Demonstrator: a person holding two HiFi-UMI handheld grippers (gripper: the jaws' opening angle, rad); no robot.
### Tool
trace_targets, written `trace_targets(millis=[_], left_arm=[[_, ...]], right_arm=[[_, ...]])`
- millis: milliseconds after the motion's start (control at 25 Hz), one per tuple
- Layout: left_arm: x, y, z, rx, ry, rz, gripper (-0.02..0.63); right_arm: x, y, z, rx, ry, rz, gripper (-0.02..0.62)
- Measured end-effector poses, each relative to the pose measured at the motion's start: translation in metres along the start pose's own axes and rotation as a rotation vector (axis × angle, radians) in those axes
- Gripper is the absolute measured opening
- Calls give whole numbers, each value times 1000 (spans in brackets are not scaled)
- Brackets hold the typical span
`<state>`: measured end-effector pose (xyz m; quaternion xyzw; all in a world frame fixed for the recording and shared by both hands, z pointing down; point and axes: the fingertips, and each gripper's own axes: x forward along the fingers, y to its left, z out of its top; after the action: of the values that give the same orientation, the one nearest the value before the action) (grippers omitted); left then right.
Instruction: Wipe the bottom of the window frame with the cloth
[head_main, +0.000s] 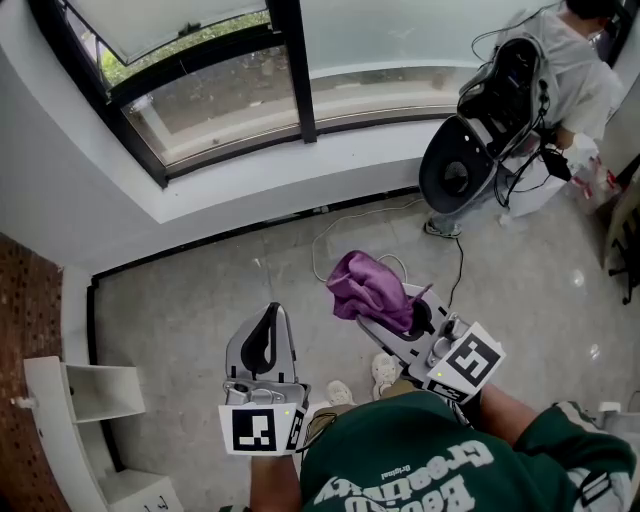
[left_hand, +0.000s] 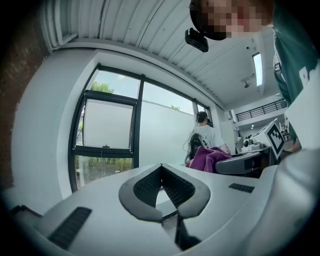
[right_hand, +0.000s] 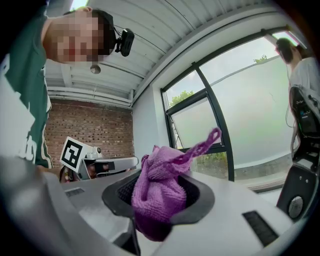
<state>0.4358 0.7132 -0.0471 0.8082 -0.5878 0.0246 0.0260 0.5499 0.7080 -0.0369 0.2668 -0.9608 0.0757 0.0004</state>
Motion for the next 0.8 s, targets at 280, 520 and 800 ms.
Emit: trace_targets(millis=[280,520,800], left_arm=[[2,13,-11,1,5,1,3],[-5,22,-18,19,-7,18,3],[-6,22,-33,37,14,53,3]], right_arm=[[14,4,-7,-9,-26,24,147],[18,8,-19,2,-26,22,147],[17,3,-35,5,-26,44,147]])
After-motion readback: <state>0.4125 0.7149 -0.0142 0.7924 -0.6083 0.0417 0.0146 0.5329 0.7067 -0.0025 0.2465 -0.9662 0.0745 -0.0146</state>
